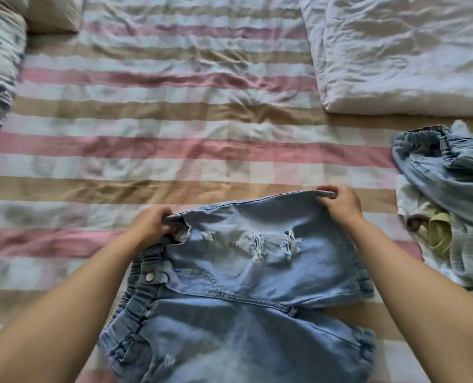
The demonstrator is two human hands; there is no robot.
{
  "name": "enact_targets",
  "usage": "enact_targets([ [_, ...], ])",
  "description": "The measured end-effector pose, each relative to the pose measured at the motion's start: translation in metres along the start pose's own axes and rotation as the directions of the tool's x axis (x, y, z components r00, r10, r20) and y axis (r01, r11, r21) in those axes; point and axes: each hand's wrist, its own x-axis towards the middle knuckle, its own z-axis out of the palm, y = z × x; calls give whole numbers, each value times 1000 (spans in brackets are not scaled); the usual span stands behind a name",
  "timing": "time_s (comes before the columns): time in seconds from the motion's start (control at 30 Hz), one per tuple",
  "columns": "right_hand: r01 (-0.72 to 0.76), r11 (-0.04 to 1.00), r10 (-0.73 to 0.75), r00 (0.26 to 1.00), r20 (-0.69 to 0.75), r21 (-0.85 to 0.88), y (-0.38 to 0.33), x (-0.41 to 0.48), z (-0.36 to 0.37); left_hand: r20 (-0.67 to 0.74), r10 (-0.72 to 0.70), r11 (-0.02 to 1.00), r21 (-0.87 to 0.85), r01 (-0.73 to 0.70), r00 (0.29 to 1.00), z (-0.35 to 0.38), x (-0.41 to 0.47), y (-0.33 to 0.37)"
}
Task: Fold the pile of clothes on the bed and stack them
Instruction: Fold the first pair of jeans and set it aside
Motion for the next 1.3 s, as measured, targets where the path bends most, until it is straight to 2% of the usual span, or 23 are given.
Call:
enact_targets([
  [0.07, 27, 999, -26, 999, -30, 33, 2, -18, -13, -27, 1, 999, -48, -2, 1000, -11, -10, -2],
  [0.17, 75, 991, -69, 995, -66, 106, 6, -63, -42, -126, 62, 990, -117, -77, 990, -27, -39, 2],
  [0.23, 122, 990, -115, 989, -93, 70, 9, -104, -64, -170, 117, 983, -123, -139, 979, -37, -68, 5],
  [0.3, 174, 985, -169, 977, -130, 23, 11, -149, -81, -198, 204, 968, -102, -227, 959, -43, -101, 7],
  [0.43, 281, 959, -284, 945, -161, -43, 23, -252, -100, -224, 374, 926, 47, -373, 900, -42, -167, -2],
  [0.63, 341, 917, -356, 933, -42, -208, 74, -385, -66, -173, 506, 855, 230, -464, 845, -3, -229, -33],
  [0.8, 465, 840, -450, 885, 121, -281, 109, -435, -17, -128, 369, 906, 273, -325, 921, 40, -248, -67],
  [0.93, 453, 837, -383, 885, 264, -307, 122, -445, 10, -135, 362, 913, 250, -322, 922, 64, -254, -75],
  [1.0, 344, 899, -300, 934, 192, -269, 124, -439, 15, -272, 251, 965, 142, -219, 929, 70, -251, -73],
  [1.07, 98, 986, -101, 995, -15, -133, 120, -422, 19, -437, -107, 990, -132, 54, 893, 73, -243, -66],
  [1.1, -37, 998, 32, 995, -97, -52, 117, -409, 21, -425, -326, 916, -363, 171, 845, 72, -236, -62],
  [1.13, -161, 986, 165, 977, -138, 41, 113, -396, 20, -332, -507, 774, -582, 250, 795, 71, -228, -58],
  [1.17, -267, 953, 286, 948, -138, 140, 108, -382, 20, -210, -618, 608, -738, 292, 758, 71, -220, -57],
  [1.2, -359, 908, 389, 913, -119, 215, 104, -369, 19, -96, -668, 471, -823, 319, 738, 71, -213, -58],
  [1.23, -438, 860, 476, 873, -105, 261, 100, -358, 19, -19, -690, 377, -863, 337, 724, 73, -208, -61],
  [1.3, -558, 770, 612, 784, -108, 311, 97, -343, 22, 64, -729, 261, -895, 363, 682, 75, -204, -65],
])
